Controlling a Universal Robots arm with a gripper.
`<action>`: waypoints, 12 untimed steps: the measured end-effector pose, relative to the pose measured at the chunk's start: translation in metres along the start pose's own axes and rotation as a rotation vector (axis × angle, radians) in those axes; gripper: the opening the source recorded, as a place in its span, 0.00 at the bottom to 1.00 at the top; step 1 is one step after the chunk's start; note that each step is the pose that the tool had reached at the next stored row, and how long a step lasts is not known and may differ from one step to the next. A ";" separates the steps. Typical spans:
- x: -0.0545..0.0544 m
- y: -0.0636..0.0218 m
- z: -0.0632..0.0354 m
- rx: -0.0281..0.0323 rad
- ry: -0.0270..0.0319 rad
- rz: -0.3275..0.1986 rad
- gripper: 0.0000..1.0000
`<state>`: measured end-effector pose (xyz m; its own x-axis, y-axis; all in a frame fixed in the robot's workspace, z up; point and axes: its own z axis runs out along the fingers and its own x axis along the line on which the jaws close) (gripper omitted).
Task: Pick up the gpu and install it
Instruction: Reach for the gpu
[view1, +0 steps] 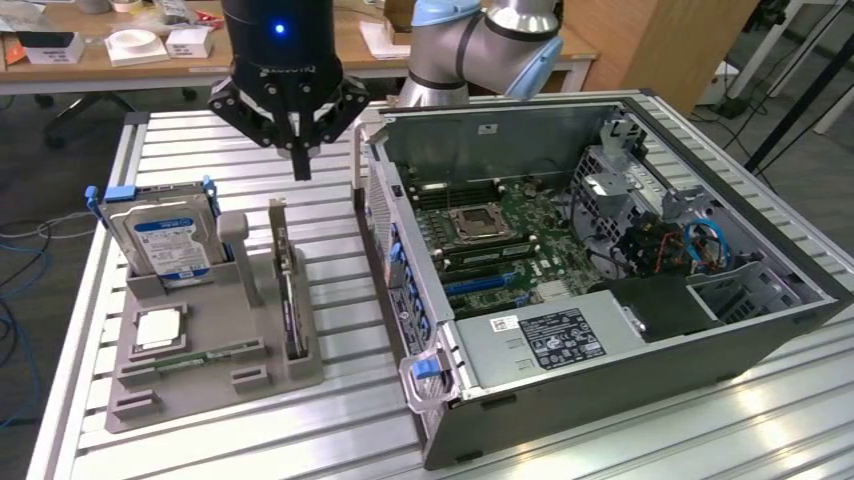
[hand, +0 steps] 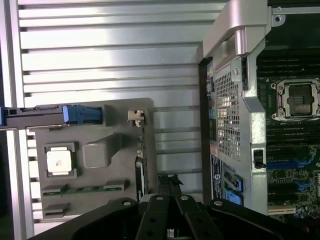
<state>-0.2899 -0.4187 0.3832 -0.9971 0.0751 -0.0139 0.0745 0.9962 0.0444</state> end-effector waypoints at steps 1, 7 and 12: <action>0.000 -0.0002 0.0000 0.0000 0.0000 0.000 0.11; 0.005 -0.0018 0.0000 0.0001 0.0000 0.000 0.11; 0.009 -0.0041 -0.0001 0.0000 0.0000 0.000 0.11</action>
<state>-0.2991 -0.4222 0.3829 -0.9971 0.0752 -0.0139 0.0746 0.9962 0.0444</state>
